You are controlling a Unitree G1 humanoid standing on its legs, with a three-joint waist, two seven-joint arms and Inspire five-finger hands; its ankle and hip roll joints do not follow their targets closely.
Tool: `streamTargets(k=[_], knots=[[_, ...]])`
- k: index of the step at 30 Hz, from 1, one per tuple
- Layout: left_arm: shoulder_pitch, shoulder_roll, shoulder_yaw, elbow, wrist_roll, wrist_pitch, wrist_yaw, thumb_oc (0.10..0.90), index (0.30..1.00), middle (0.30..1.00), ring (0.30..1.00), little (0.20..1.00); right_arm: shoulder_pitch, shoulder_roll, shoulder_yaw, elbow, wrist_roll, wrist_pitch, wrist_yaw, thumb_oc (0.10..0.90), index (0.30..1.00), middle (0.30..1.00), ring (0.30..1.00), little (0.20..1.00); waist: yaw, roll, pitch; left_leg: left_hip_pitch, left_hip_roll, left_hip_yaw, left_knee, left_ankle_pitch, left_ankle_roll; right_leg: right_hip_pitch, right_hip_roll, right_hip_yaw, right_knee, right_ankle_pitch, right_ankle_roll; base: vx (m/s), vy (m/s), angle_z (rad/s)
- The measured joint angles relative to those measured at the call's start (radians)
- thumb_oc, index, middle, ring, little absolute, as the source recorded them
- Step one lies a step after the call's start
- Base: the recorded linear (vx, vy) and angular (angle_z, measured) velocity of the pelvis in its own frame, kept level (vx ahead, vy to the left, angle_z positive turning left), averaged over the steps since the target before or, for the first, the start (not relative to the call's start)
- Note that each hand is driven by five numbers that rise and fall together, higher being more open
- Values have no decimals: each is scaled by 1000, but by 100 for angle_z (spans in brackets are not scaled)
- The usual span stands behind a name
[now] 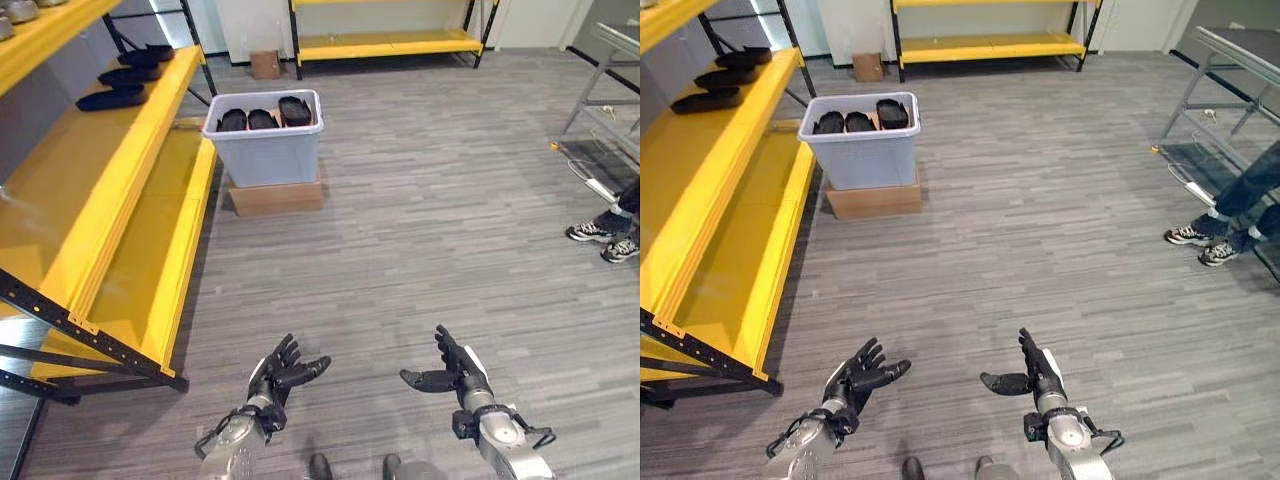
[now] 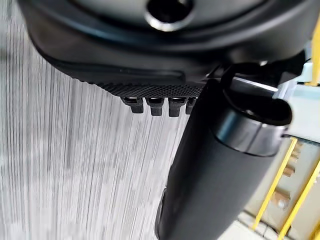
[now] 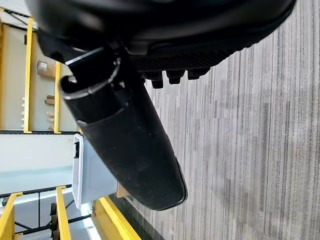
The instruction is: Move parts from the plastic box to the shelf.
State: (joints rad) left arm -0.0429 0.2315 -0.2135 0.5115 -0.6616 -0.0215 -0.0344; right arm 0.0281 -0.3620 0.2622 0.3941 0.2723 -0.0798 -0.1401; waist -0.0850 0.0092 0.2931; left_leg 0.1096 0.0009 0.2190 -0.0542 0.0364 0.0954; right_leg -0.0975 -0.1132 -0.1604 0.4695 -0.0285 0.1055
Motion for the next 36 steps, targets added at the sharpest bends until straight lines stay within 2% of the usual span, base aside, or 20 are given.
streamTargets(k=[2, 3, 5, 7, 10, 13, 14, 18, 19, 20, 22, 24, 25, 27, 29, 30, 31, 32, 35, 36], knots=[[-24, 5, -20, -4, -1, 1, -11, 900, 1000, 1000, 1000, 1000, 5, 3, 0, 1, -27, 0, 3, 900, 1000, 1000, 1000, 1000, 4, -14, 14, 29, -22, 8, -1, -11, 8, -60, -41, 3, 136, 2, -5, 225, -89, 0], [-23, 14, -17, -6, -2, 1, -12, 900, 1000, 1000, 1000, 1000, 12, 3, -1, -2, -36, -10, 4, 900, 1000, 1000, 1000, 1000, -3, -22, 17, 29, -28, -1, -1, -15, 13, -73, -12, 28, 127, -53, 10, 303, -201, 3], [-27, 37, -15, -8, -2, 10, -13, 900, 1000, 1000, 1000, 1000, 18, 3, -1, -3, -36, -15, -1, 900, 1000, 1000, 1000, 1000, -11, -30, 21, 11, -26, -22, 6, -15, 13, -68, 42, 65, 26, -77, 2, 200, -148, 23], [-29, 57, -14, -9, -5, 42, -14, 900, 1000, 1000, 1000, 1000, 24, 3, -4, -3, -37, -27, -39, 900, 1000, 1000, 1000, 1000, -20, -47, 26, -1, -41, -33, 15, -16, 20, -58, 57, 61, -132, -73, 1, 448, -223, 22], [-23, 58, -13, -5, -28, 92, -30, 900, 1000, 1000, 1000, 1000, 29, 3, -5, -3, -37, -53, -77, 900, 1000, 1000, 1000, 1000, -33, -47, 50, 1, -43, -36, 39, -38, 25, -95, 51, 34, -299, -11, 30, 409, -131, 5], [-13, 55, -43, -4, -30, 99, -45, 900, 1000, 1000, 1000, 1000, 53, 10, -21, -3, -51, -65, -89, 900, 1000, 1000, 1000, 1000, -58, -62, 60, 23, -68, -67, 48, -57, 30, -109, 21, 41, -431, 47, 55, 453, -184, 38], [7, 50, -100, -7, -32, 96, -48, 900, 1000, 1000, 1000, 1000, 80, 21, -42, -3, -101, -77, -98, 900, 1000, 1000, 1000, 1000, -75, -68, 66, 40, -89, -98, 74, -95, 25, -109, 1, 85, -441, 55, 57, 385, -258, 50], [49, 16, -154, -27, -32, 85, -63, 900, 1000, 1000, 1000, 1000, 92, 10, -41, -2, -147, -94, -113, 900, 1000, 1000, 1000, 1000, -85, -54, 51, 61, -93, -151, 84, -138, 13, -110, 14, 121, -337, 66, 35, 374, -297, 43], [66, 19, -168, -45, -33, 84, -60, 900, 1000, 1000, 1000, 1000, 74, 5, -41, -2, -154, -94, -113, 900, 1000, 1000, 1000, 1000, -84, -42, 43, 72, -76, -166, 82, -162, -15, -103, 30, 110, -322, 101, -12, 525, -436, 33], [90, 20, -171, -47, -40, 82, -57, 900, 1000, 1000, 1000, 1000, 60, -15, -28, -3, -156, -95, -113, 900, 1000, 1000, 1000, 1000, -81, -4, 14, 105, -27, -170, 75, -179, -52, -83, 67, 61, -311, 117, -40, 511, -430, 18], [98, 25, -158, -48, -40, 66, -58, 900, 1000, 1000, 1000, 1000, 40, -39, -20, -3, -182, -102, -114, 900, 1000, 1000, 1000, 1000, -76, 6, 2, 115, 4, -168, 127, -172, -63, -34, 102, 49, -333, 92, -99, 350, -311, 6], [98, 23, -135, -49, -42, 53, -61, 900, 1000, 1000, 1000, 1000, 21, -59, -20, -4, -218, -110, -114, 900, 1000, 1000, 1000, 1000, -74, -1, -8, 95, 21, -166, 238, -168, -70, 22, 117, 43, -366, 71, -130, 273, -283, -4], [102, 21, -126, -49, -43, 43, -60, 900, 1000, 1000, 1000, 1000, 9, -84, -14, -17, -233, -117, -113, 900, 1000, 1000, 1000, 1000, -72, 5, -50, 65, 45, -147, 337, -163, -101, 50, 138, 35, -371, 49, -154, 279, -340, -2], [81, 20, -116, -49, -54, 38, -59, 900, 1000, 1000, 1000, 1000, 6, -101, -9, -39, -233, -126, -113, 900, 1000, 1000, 1000, 1000, -79, 2, -77, 3, 73, -123, 486, -161, -145, 67, 151, 22, -371, 34, -183, 223, -332, 2], [56, 19, -107, -49, -83, 36, -59, 900, 1000, 1000, 1000, 1000, -3, -108, 0, -41, -233, -134, -113, 900, 1000, 1000, 1000, 1000, -80, -16, -91, -65, 86, -106, 633, -101, -188, 79, 158, 19, -365, 9, -215, 192, -292, 9], [30, 16, -105, -50, -84, 34, -58, 900, 1000, 1000, 1000, 1000, -2, -110, -1, -39, -233, -134, -114, 900, 1000, 1000, 1000, 1000, -76, -27, -92, -138, 103, -97, 787, -48, -207, 82, 164, 9, -364, -5, -241, 197, -248, 20], [16, 14, -105, -52, -87, 32, -58, 900, 1000, 1000, 1000, 1000, -3, -99, 1, -34, -232, -133, -113, 900, 1000, 1000, 1000, 1000, -66, -49, -92, -225, 121, -81, 934, -49, -200, 100, 171, 13, -369, -16, -257, 207, -218, 15], [11, 14, -105, -52, -88, 35, -59, 900, 1000, 1000, 1000, 1000, 0, -87, 0, -34, -231, -133, -113, 900, 1000, 1000, 1000, 1000, -62, -63, -92, -266, 125, -60, 990, -67, -175, 121, 171, 13, -388, -16, -261, 231, -140, -5], [43, 15, -105, -53, -90, 46, -68, 900, 1000, 1000, 1000, 1000, 2, -73, 8, -34, -231, -134, -111, 900, 1000, 1000, 1000, 1000, -50, -76, -90, -315, 113, -29, 918, -114, -146, 181, 174, 29, -407, -21, -253, 189, -11, -18], [65, 21, -105, -53, -90, 47, -70, 900, 1000, 1000, 1000, 1000, -2, -73, 9, -34, -231, -135, -109, 900, 1000, 1000, 1000, 1000, -39, -82, -86, -325, 99, 0, 757, -128, -126, 216, 175, 41, -433, -21, -250, 298, 124, -20]])
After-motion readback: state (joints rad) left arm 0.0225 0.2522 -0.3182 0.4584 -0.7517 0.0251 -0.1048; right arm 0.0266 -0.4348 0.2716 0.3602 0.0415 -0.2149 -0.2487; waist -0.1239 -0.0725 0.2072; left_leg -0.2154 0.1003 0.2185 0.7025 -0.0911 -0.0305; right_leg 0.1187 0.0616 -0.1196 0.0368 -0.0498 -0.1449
